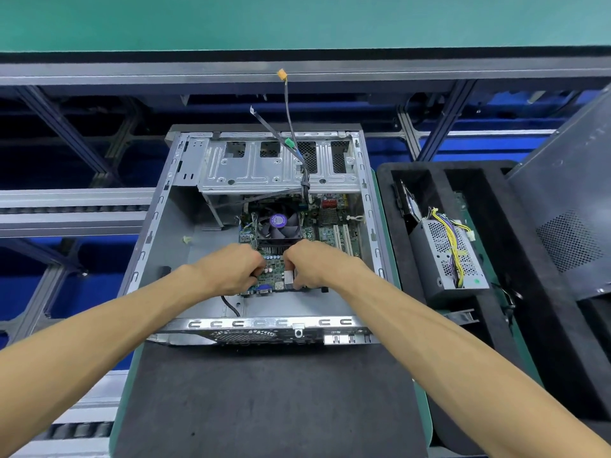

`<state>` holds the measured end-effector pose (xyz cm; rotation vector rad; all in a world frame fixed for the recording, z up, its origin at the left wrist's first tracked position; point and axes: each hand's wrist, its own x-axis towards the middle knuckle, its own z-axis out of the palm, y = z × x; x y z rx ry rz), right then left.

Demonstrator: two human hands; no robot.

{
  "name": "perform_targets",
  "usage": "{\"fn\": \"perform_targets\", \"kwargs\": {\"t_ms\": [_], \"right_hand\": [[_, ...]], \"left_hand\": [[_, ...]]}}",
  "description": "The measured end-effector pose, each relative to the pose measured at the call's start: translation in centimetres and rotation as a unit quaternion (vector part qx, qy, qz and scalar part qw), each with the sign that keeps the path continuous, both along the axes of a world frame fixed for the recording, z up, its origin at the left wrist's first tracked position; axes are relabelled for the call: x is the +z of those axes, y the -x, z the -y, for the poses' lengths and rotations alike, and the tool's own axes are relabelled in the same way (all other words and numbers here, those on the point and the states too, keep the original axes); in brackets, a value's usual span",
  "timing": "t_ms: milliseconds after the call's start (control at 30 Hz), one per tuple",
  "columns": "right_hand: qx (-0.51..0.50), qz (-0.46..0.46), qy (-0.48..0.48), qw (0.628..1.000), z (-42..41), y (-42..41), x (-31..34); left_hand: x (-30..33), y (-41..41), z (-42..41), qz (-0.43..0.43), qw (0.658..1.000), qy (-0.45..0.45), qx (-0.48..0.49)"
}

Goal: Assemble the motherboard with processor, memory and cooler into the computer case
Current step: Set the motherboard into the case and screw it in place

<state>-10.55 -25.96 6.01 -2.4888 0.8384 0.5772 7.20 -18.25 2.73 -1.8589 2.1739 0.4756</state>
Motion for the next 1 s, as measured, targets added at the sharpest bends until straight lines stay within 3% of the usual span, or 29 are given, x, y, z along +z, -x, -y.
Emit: {"fn": "perform_targets", "kwargs": {"t_ms": [167,267,367,467,567,700,800,900,1000], "right_hand": [[-0.014,-0.002,0.004,1.0,0.0,0.2,0.4],[-0.093,0.014,-0.053,0.994,0.3,0.6,0.5],[-0.188,0.032,-0.058,0.98,1.1,1.2,0.0],[-0.249,0.057,0.002,0.967,2.6,0.9,0.1],[-0.184,0.037,0.048,0.981,4.1,-0.5,0.2],[-0.165,0.038,-0.02,0.985,5.8,-1.8,-0.6],[-0.189,0.063,-0.056,0.978,6.4,-1.8,-1.2],[-0.203,0.067,-0.069,0.975,6.3,-2.0,-1.5],[-0.219,0.085,-0.081,0.969,6.1,-2.0,-1.7]], "left_hand": [[0.2,-0.1,-0.5,-0.013,0.999,0.02,0.026],[0.7,-0.9,-1.2,-0.087,0.987,0.011,0.132],[1.4,-1.5,-1.7,-0.229,0.934,0.006,0.273],[1.3,-1.9,-0.8,-0.228,0.896,0.053,0.377],[0.9,-2.2,0.2,-0.246,0.857,-0.02,0.452],[0.2,-2.2,0.7,-0.28,0.824,-0.07,0.487],[-0.2,-1.8,0.7,-0.292,0.821,-0.062,0.487],[-0.3,-1.6,0.6,-0.248,0.844,-0.051,0.472],[-0.3,-1.8,0.8,-0.269,0.824,-0.056,0.496]]}}
